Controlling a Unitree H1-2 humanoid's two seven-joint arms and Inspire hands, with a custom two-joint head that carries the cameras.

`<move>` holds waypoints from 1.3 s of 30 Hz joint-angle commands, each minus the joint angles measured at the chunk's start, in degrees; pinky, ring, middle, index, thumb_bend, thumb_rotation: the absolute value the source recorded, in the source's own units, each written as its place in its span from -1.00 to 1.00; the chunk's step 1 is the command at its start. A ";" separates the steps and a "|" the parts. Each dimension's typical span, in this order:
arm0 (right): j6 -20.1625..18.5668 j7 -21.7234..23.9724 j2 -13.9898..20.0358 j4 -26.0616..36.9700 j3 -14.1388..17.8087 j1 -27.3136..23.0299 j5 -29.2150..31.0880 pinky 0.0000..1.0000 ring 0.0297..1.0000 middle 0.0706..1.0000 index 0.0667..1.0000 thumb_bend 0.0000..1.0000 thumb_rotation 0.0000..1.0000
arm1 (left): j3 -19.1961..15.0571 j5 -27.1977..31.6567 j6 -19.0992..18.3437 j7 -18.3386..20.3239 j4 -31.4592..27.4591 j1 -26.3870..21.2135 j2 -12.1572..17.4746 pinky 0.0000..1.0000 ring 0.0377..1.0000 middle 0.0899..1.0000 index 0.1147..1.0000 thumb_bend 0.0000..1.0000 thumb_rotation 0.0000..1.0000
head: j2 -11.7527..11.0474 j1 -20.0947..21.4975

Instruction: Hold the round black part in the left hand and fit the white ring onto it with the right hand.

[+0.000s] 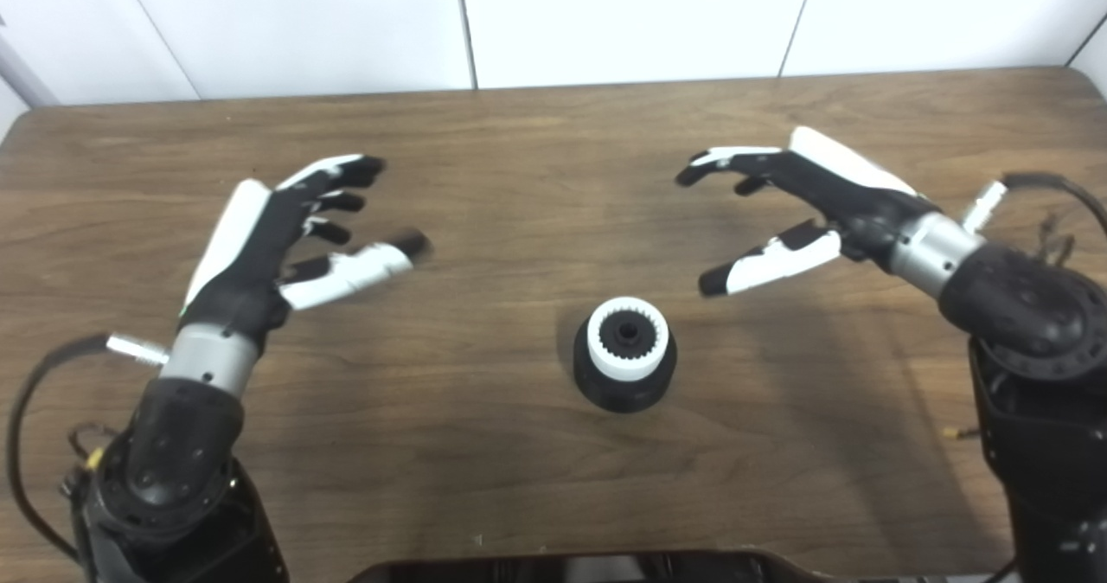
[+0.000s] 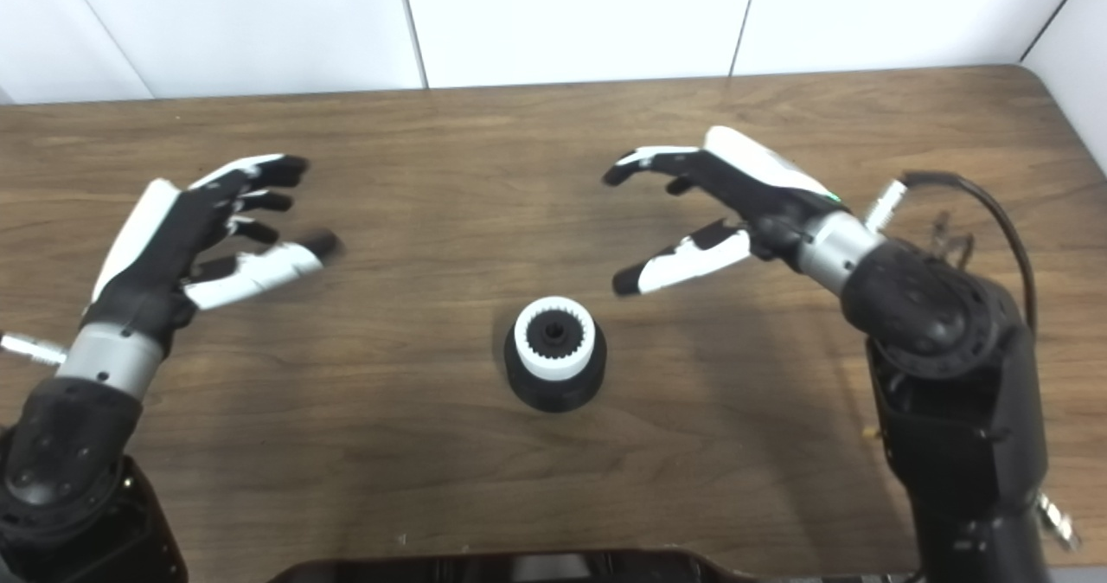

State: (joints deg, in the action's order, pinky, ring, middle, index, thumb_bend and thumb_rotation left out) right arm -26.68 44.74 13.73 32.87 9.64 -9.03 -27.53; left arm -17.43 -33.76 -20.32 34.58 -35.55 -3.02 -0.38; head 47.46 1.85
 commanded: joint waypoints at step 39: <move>12.78 -34.35 -10.83 -8.62 6.37 16.99 40.70 1.00 1.00 1.00 1.00 0.27 1.00 | 0.49 40.82 18.98 -28.75 19.32 8.47 4.45 1.00 1.00 1.00 1.00 0.24 1.00 | -0.47 1.96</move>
State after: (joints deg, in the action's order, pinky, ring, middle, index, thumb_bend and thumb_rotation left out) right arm -17.69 10.68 3.11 23.62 16.28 6.87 12.68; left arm -16.98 7.00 -4.82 6.73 -16.37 6.60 3.11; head 46.94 3.77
